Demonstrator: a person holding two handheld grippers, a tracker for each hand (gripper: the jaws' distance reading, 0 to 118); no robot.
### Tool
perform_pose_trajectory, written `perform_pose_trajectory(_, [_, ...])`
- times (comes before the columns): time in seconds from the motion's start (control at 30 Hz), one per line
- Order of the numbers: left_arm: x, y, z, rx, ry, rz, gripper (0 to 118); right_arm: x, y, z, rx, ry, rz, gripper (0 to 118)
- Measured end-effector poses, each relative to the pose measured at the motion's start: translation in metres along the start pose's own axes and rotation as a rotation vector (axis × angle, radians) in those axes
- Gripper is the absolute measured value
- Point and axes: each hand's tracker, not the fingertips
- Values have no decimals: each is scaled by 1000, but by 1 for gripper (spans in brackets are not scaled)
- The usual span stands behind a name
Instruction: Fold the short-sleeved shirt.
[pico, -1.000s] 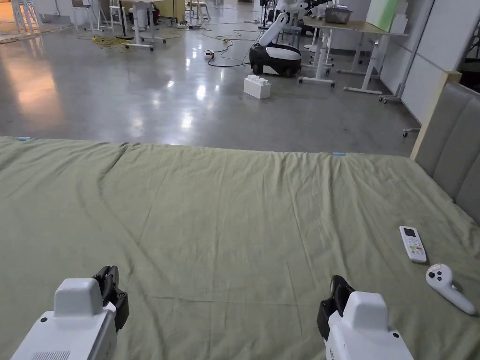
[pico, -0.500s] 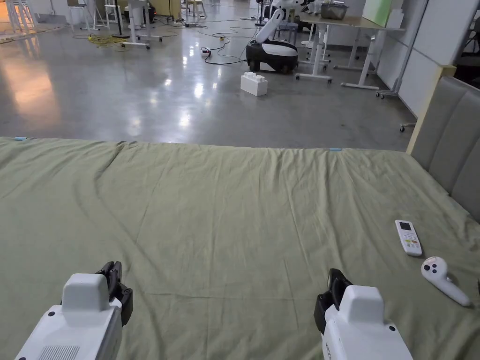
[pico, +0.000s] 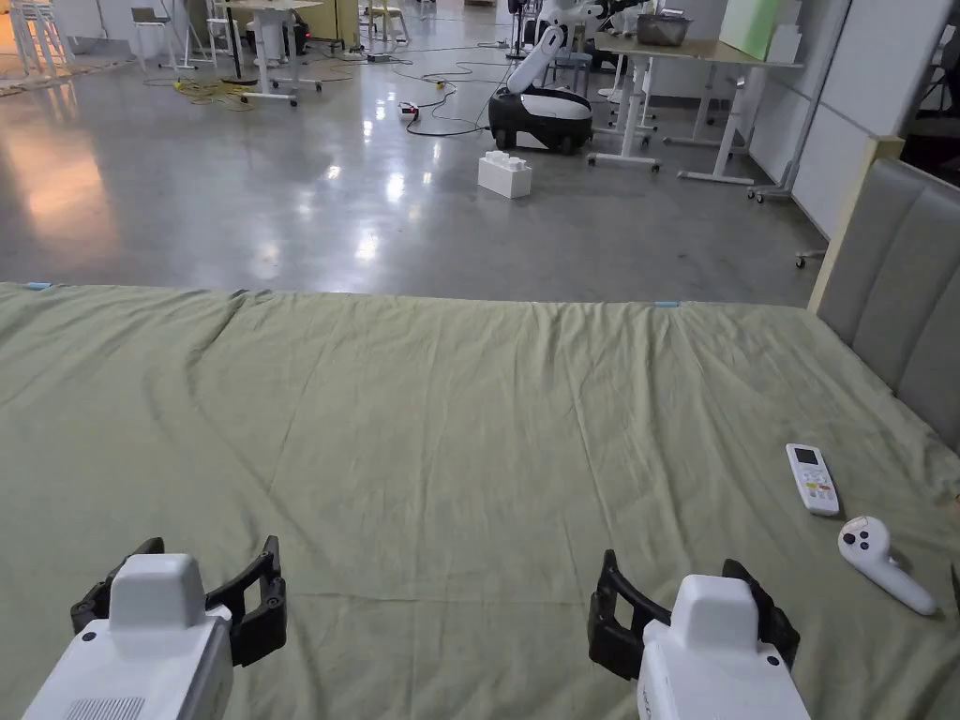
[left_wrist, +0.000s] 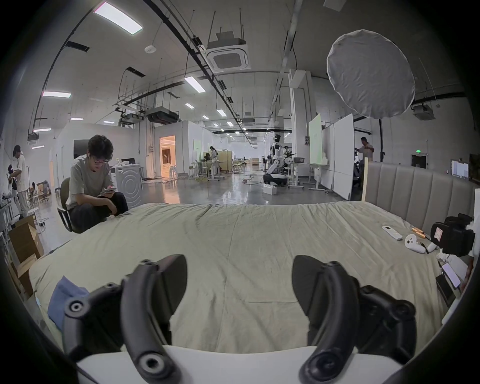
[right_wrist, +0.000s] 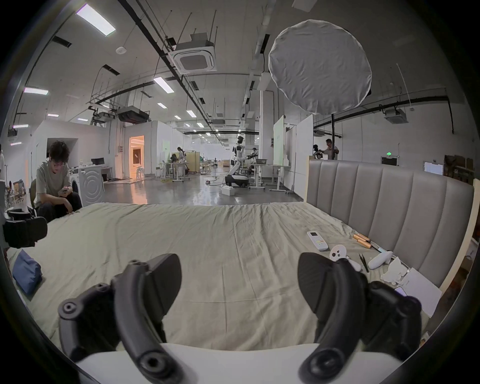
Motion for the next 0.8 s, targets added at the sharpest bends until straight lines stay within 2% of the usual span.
perform_pose_trajectory(0.07, [1, -2, 1, 6, 13, -18, 91, -2, -1, -1, -9, -11, 21, 106])
perform_pose_trajectory(0.17, [0, -4, 1, 4, 15, -29, 95, -1, -4, -1, -9, -14, 28, 116])
perform_pose_trajectory(0.3, [-2, -5, 2, 11, 6, -5, 96, 1, -5, 0, 10, 3, 14, 118])
perform_pose_trajectory(0.4, [-3, -4, 2, 7, -17, 27, 98, 5, -7, -2, -17, 28, -48, 118])
perform_pose_trajectory(0.53, [-3, -1, 1, -2, -39, 80, 103, 6, -3, -3, -5, 58, -75, 118])
perform_pose_trajectory(0.67, [-2, 1, -3, 3, -15, 113, 107, -1, 2, -7, -19, 13, -38, 118])
perform_pose_trajectory(0.8, [-2, 1, -3, 11, -29, 102, 109, -1, 5, -10, -36, 16, -73, 118])
